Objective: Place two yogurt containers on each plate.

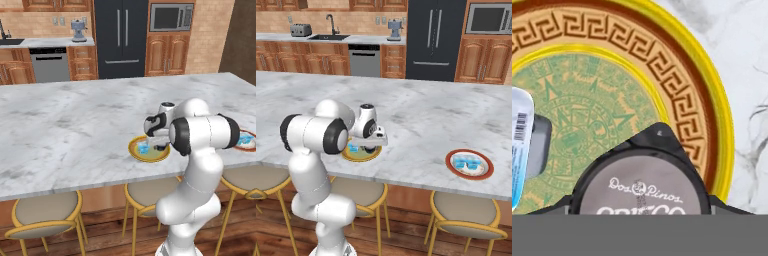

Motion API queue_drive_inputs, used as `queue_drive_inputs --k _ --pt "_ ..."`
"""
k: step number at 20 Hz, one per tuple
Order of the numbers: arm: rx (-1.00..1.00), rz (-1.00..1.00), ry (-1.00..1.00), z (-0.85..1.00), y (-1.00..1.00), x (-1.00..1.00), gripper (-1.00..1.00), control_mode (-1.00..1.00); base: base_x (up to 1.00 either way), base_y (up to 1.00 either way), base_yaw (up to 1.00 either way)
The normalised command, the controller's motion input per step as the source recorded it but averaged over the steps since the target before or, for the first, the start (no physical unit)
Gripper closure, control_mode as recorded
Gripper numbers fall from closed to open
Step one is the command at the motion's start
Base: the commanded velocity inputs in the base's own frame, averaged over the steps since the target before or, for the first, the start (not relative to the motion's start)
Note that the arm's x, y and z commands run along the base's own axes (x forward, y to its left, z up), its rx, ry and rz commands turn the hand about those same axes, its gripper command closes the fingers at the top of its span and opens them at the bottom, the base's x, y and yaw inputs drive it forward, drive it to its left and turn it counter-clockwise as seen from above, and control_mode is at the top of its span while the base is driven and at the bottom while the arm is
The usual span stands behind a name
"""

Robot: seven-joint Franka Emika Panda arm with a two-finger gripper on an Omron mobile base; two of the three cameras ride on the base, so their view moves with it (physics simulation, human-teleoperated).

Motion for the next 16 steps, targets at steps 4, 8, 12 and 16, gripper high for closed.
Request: queue_drive_inputs --k 4,8,12,16 --pt "0.00 0.01 0.00 -0.26 0.00 0.00 1.00 -1.00 0.00 0.00 0.00" --pt "0.00 0.01 0.00 -0.05 0.00 0.00 -1.00 -1.00 0.00 0.00 0.00" --pt "0.00 0.00 0.00 0.00 0.00 0.00 -1.00 -1.00 0.00 0.00 0.00" --pt "0.00 0.00 0.00 0.00 0.00 0.00 -1.00 -1.00 0.00 0.00 0.00"
